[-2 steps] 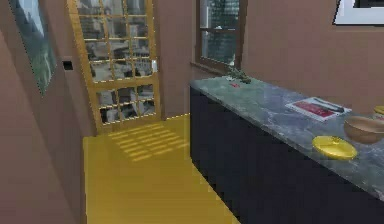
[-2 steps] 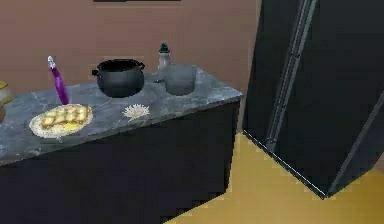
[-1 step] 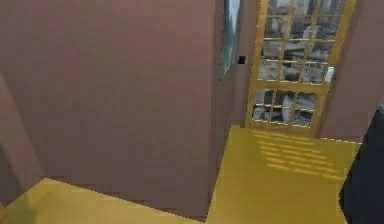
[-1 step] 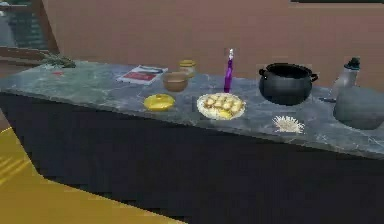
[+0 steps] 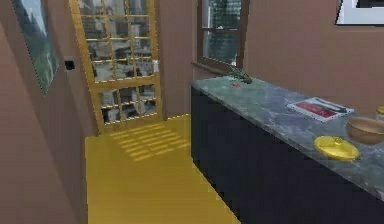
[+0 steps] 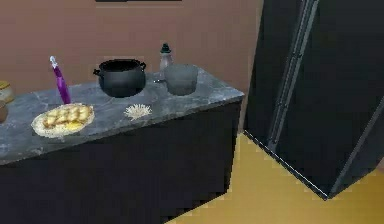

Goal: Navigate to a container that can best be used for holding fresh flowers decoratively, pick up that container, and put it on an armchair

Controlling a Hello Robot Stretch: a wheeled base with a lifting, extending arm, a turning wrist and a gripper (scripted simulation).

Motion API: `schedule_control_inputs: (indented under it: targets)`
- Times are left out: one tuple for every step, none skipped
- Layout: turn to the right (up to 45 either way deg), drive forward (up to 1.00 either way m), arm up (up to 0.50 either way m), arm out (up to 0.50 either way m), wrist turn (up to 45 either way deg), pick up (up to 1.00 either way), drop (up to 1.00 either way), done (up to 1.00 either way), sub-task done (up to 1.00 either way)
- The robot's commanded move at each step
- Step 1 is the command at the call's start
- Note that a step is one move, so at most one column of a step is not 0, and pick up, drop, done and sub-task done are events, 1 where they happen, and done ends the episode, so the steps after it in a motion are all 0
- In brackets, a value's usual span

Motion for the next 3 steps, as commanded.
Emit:
schedule_control_inputs:
  targets:
    - [15.0,0.00,0.00,0.00,0.0,0.00,0.00,0.00,0.00]
    - [0.0,0.35,0.00,0.00,0.0,0.00,0.00,0.00,0.00]
    - [-45.0,0.00,0.00,0.00,0.0,0.00,0.00,0.00,0.00]
